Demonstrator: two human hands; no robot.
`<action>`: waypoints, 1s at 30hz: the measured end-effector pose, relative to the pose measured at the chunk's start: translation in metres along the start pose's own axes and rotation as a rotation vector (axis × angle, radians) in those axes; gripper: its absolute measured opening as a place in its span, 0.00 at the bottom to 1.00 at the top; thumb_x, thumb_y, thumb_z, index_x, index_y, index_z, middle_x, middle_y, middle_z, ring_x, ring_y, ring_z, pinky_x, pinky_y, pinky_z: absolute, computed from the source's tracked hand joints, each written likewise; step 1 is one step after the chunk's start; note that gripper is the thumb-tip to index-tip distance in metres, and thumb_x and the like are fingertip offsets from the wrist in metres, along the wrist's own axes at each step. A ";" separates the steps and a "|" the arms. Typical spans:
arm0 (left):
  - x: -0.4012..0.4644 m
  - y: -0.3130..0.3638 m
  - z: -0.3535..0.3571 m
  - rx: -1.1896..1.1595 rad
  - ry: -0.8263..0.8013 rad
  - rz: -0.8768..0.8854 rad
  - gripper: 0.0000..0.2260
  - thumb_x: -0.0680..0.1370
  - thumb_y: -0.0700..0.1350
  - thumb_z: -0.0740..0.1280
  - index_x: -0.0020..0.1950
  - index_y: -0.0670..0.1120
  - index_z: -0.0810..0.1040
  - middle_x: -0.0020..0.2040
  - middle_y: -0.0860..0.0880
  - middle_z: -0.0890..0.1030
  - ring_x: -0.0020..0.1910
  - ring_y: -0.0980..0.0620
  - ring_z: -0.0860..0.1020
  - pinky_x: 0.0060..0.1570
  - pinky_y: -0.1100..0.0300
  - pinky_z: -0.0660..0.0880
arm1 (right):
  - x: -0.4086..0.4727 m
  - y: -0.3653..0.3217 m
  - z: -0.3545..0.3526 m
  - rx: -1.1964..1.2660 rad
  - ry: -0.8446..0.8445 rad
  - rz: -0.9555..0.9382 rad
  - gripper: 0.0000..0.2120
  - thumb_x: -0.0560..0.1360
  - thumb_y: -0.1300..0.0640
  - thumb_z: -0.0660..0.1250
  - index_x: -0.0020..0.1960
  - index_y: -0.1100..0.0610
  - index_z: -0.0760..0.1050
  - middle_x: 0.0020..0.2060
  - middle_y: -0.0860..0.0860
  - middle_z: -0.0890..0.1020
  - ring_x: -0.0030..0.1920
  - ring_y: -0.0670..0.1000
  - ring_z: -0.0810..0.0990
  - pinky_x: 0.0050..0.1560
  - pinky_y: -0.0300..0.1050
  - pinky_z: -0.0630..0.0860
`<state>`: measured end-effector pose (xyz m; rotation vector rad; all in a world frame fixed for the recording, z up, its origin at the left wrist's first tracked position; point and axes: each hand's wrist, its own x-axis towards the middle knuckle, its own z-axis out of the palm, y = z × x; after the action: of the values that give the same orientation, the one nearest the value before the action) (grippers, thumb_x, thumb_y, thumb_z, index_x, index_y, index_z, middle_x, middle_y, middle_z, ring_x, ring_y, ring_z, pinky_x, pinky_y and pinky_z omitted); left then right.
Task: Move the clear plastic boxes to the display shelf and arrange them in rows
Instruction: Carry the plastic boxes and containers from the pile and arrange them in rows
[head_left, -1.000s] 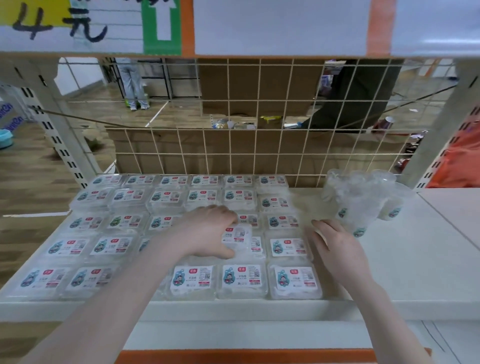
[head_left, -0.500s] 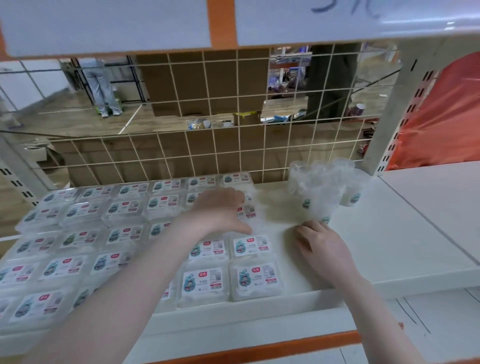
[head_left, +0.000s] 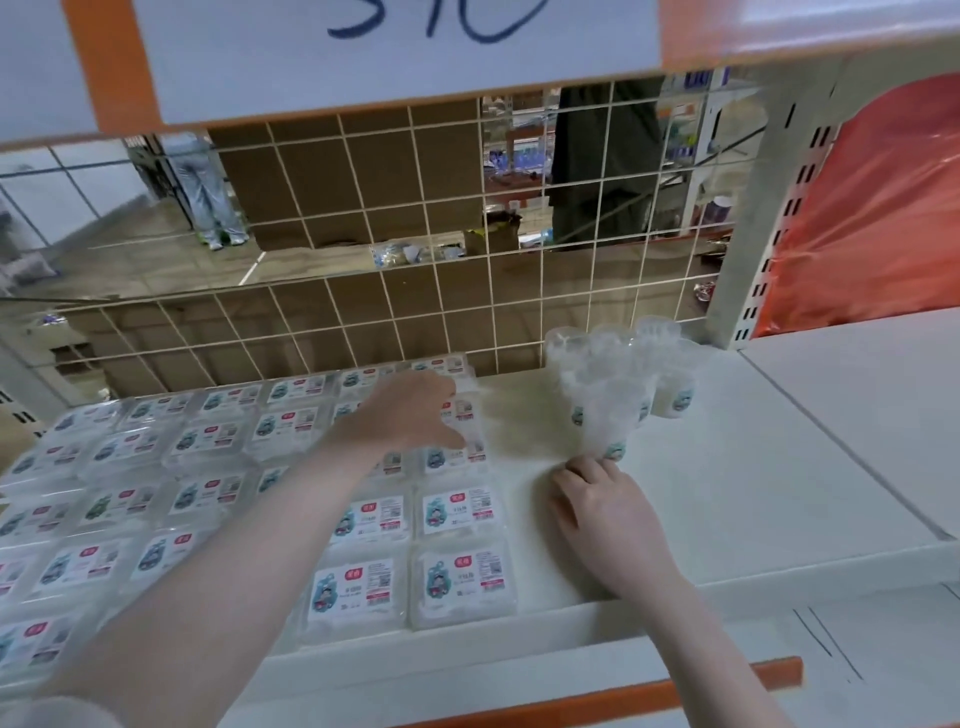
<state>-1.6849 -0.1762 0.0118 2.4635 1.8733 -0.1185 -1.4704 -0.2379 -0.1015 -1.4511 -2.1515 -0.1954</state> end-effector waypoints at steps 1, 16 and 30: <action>0.000 0.000 0.001 0.010 0.008 0.000 0.15 0.72 0.55 0.71 0.47 0.45 0.74 0.43 0.48 0.78 0.41 0.52 0.75 0.38 0.61 0.67 | 0.000 0.000 0.000 -0.001 0.002 0.000 0.05 0.65 0.60 0.72 0.39 0.59 0.79 0.36 0.54 0.78 0.34 0.58 0.77 0.31 0.47 0.77; -0.006 0.003 0.017 -0.095 0.151 -0.126 0.23 0.76 0.52 0.67 0.68 0.44 0.71 0.63 0.46 0.74 0.60 0.48 0.73 0.60 0.54 0.69 | -0.002 -0.006 -0.006 0.021 0.018 0.005 0.06 0.62 0.61 0.73 0.37 0.59 0.79 0.34 0.54 0.78 0.34 0.58 0.77 0.30 0.47 0.76; -0.014 0.001 0.022 -0.126 0.230 -0.104 0.20 0.77 0.53 0.64 0.67 0.46 0.70 0.63 0.48 0.73 0.62 0.49 0.71 0.58 0.57 0.69 | -0.001 -0.009 -0.011 -0.044 -0.092 0.049 0.04 0.64 0.60 0.72 0.39 0.58 0.80 0.36 0.53 0.80 0.36 0.57 0.79 0.32 0.46 0.77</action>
<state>-1.6879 -0.1916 -0.0086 2.3834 2.0245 0.2825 -1.4747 -0.2470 -0.0912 -1.5643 -2.1949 -0.1624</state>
